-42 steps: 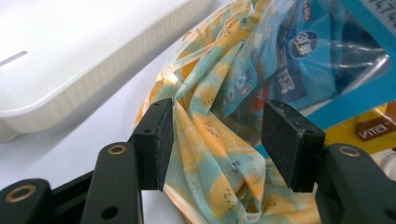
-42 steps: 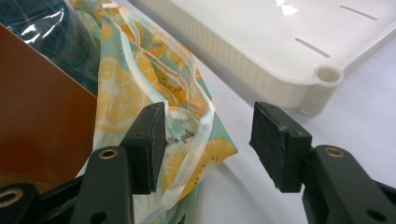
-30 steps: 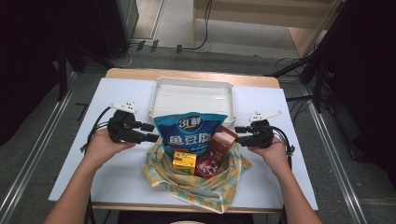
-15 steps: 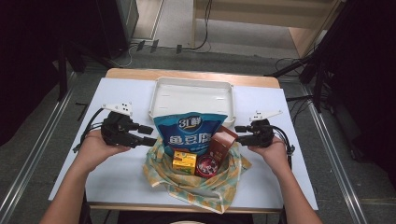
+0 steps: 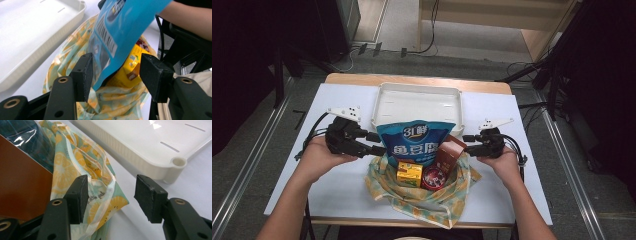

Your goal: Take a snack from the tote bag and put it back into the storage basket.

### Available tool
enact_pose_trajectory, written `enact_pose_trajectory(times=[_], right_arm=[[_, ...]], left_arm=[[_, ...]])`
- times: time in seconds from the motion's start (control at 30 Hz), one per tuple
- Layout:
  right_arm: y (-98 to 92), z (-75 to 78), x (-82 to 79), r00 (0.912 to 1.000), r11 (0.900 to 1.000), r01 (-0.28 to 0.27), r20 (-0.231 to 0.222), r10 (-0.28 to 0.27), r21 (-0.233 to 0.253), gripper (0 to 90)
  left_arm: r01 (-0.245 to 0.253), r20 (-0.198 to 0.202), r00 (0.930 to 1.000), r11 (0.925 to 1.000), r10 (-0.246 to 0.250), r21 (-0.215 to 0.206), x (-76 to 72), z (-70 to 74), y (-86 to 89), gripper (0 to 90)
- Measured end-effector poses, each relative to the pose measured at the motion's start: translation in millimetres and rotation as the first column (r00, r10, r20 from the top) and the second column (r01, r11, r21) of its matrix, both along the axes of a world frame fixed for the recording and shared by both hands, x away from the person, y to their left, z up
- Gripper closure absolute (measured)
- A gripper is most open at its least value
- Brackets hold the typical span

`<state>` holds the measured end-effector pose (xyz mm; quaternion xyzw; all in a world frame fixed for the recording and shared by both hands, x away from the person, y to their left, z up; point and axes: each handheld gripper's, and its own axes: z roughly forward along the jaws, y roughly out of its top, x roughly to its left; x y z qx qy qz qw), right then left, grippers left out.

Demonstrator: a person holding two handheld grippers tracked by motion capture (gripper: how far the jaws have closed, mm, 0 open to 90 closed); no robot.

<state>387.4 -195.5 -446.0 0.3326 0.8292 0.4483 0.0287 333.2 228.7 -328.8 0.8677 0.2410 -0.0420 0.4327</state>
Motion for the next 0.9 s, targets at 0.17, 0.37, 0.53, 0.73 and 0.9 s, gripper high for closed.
enact_pose_trajectory(times=[0.17, 0.37, 0.53, 0.73, 0.9], right_arm=[[0.1, 0.8, -0.3, 1.0, 1.0, -0.003, 0.009, 0.003, 0.01, 46.1], [0.0, 0.9, -0.2, 1.0, 1.0, 0.0, 0.01, 0.0, 0.011, 46.1], [-0.8, 1.1, -0.1, 1.0, 1.0, 0.004, 0.006, -0.004, 0.01, 46.1], [0.5, 1.0, -0.3, 1.0, 1.0, 0.002, 0.009, -0.003, 0.013, 45.8], [-0.2, 1.3, -0.4, 0.9999, 1.0, 0.007, 0.009, -0.007, 0.013, 45.8]], left_arm=[[0.023, 0.013, 0.9996, 0.9997, -0.023, 0.001, -0.4, 8.4, -9.6, 45.5], [0.04, 0.027, 0.9988, 0.9992, -0.04, 0.003, 8.3, 19.0, -20.5, 46.2], [0.051, 0.021, 0.9985, 0.9987, -0.051, -0.005, 15.7, 20.2, -28.5, 46.8], [0.066, 0.014, 0.9977, 0.9978, -0.066, -0.006, 20.8, 16.6, -34.3, 50.4], [0.052, 0.018, 0.9985, 0.9987, -0.052, 0.0, 22.1, 14.0, -40.2, 52.3]])
